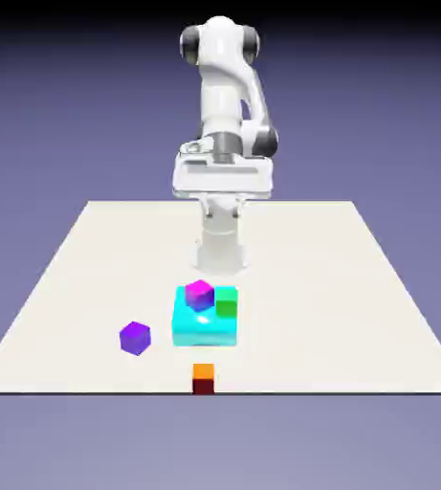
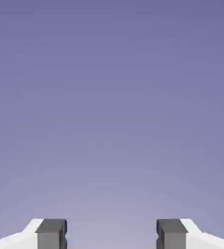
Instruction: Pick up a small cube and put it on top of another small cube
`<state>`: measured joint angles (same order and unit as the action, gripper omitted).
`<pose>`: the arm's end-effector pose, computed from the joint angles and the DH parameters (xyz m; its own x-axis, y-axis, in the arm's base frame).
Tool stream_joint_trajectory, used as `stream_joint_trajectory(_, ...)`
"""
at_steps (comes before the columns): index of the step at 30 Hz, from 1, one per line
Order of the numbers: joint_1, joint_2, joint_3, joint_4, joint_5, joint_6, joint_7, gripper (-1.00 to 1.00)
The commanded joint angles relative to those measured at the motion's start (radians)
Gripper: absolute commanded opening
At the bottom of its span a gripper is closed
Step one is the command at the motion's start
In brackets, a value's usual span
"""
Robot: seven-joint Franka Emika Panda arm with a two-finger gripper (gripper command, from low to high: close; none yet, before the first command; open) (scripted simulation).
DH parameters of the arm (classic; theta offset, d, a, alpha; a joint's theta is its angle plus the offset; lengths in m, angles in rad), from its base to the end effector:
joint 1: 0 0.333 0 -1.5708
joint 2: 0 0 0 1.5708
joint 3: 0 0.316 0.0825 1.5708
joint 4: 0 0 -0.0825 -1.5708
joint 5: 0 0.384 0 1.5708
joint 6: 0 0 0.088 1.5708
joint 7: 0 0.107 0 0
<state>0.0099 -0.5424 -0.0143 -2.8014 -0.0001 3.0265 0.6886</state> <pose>0.3942 -0.0018 0.4501 0.5542 -0.6406 0.5314 -0.4591 -0.7678 -0.4468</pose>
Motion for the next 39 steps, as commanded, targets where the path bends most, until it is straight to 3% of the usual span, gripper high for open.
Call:
stream_joint_trajectory(1,-0.002,0.023,-0.012,0.007,0.000,-0.009,-0.044,0.00)
stream_joint_trajectory(32,-0.056,0.732,-0.379,0.227,-0.002,-0.279,-1.392,0.00)
stream_joint_trajectory(39,-0.160,0.917,-0.262,0.262,0.096,-0.134,-1.470,0.00)
